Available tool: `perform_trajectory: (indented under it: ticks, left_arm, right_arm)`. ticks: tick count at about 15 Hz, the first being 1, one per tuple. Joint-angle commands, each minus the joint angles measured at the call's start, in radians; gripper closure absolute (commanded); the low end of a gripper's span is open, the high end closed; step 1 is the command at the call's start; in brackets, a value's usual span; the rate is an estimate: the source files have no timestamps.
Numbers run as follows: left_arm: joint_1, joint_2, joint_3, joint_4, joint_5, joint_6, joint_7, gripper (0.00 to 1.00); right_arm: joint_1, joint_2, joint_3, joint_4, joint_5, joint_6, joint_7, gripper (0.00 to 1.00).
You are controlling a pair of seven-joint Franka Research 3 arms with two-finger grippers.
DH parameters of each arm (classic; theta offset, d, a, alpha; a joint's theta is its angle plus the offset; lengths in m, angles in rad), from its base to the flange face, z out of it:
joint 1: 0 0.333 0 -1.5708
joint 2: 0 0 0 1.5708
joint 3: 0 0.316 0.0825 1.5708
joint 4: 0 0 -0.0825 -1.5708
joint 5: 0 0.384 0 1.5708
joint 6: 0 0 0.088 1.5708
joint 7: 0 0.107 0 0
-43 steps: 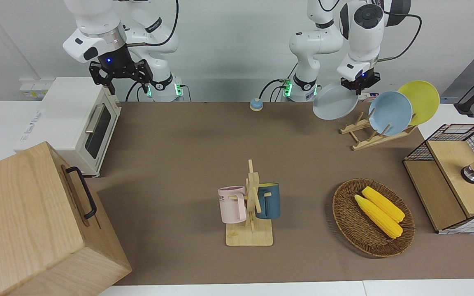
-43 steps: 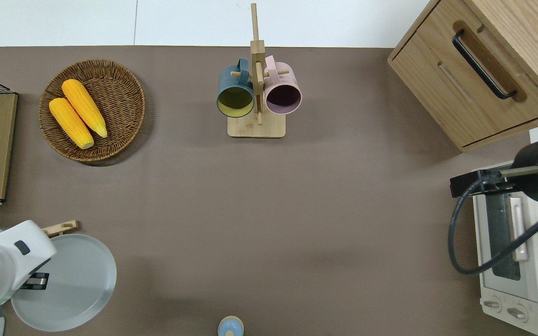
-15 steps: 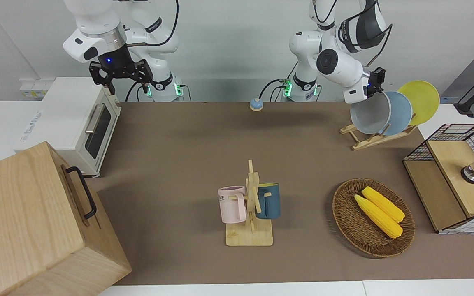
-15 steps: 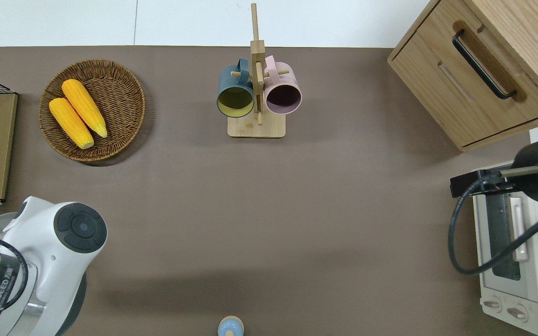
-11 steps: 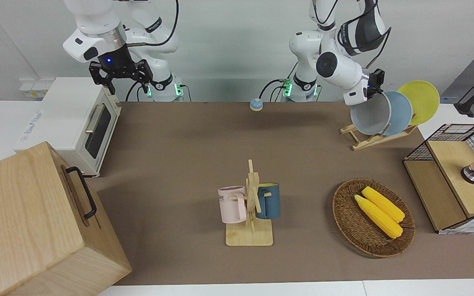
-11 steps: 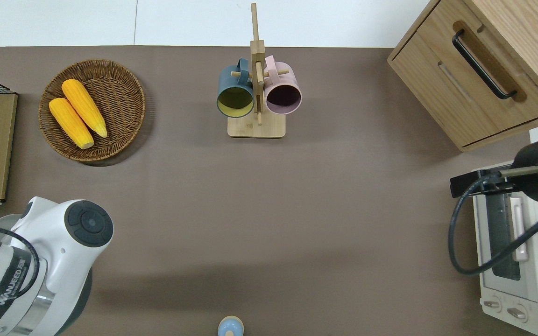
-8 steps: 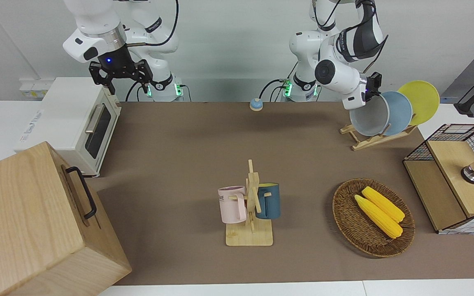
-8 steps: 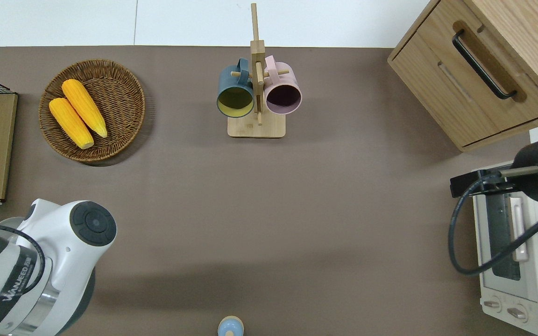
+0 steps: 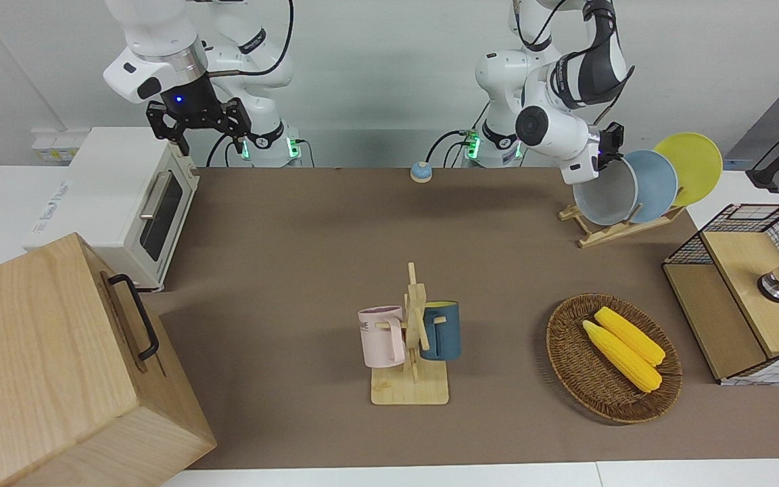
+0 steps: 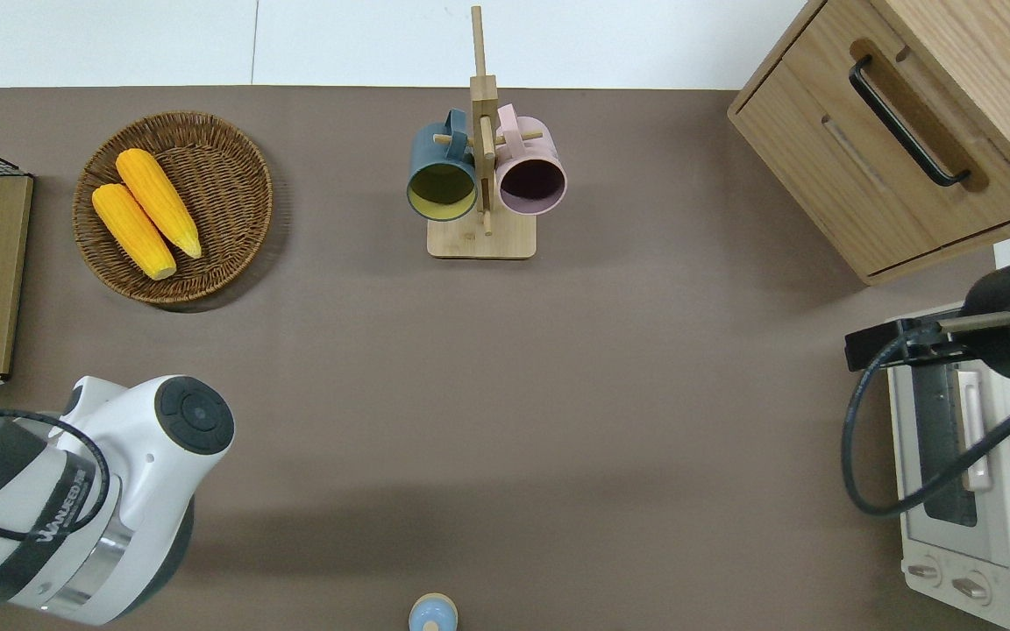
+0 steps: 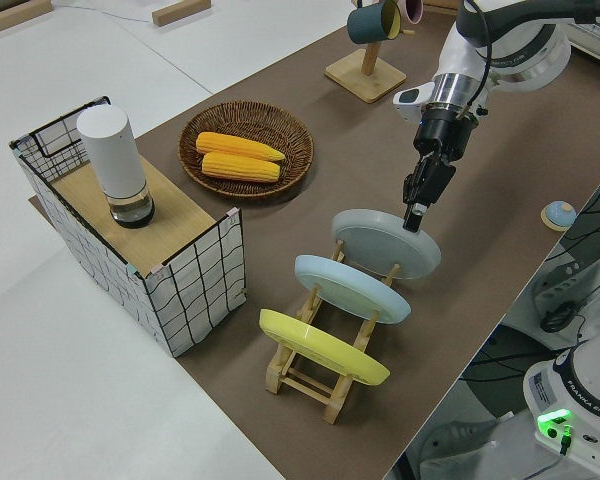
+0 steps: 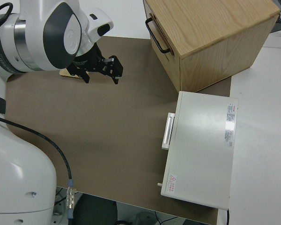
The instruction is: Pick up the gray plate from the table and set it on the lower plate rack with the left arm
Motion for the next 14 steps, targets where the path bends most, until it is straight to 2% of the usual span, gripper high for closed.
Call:
perform_trajectory:
  ticks: [1, 5, 6, 7, 8, 9, 10, 14]
  left_arm:
    - [-0.013, 0.013, 0.006, -0.006, 0.022, -0.006, -0.019, 1.00]
    - [-0.013, 0.033, 0.006, -0.006, 0.022, -0.004, -0.021, 1.00]
    - [-0.011, 0.035, 0.006, -0.006, 0.022, -0.004, -0.019, 0.85]
    - [-0.011, 0.035, 0.006, -0.005, 0.022, -0.004, -0.015, 0.59]
    - [-0.013, 0.035, 0.006, -0.005, 0.022, -0.006, -0.012, 0.52]
    - [-0.013, 0.035, 0.006, -0.005, 0.022, -0.008, -0.012, 0.30]
    - [-0.017, 0.033, 0.006, -0.005, 0.022, -0.009, -0.012, 0.01]
    - [-0.019, 0.032, 0.005, 0.003, 0.019, -0.011, -0.012, 0.00]
  right_arm:
    - [-0.007, -0.002, 0.007, 0.006, 0.007, -0.014, 0.000, 0.013]
    - [-0.007, -0.002, 0.007, 0.006, 0.007, -0.014, 0.000, 0.011]
    - [-0.007, -0.002, 0.007, 0.006, 0.007, -0.014, -0.001, 0.013]
    - [-0.007, -0.002, 0.005, 0.006, 0.007, -0.014, 0.000, 0.013]
    - [-0.007, -0.002, 0.007, 0.006, 0.007, -0.014, 0.000, 0.011]
    - [-0.007, -0.002, 0.005, 0.006, 0.007, -0.014, 0.000, 0.013]
    - [-0.007, -0.002, 0.005, 0.006, 0.007, -0.014, 0.000, 0.013]
    - [-0.007, -0.002, 0.007, 0.006, 0.007, -0.014, 0.000, 0.011]
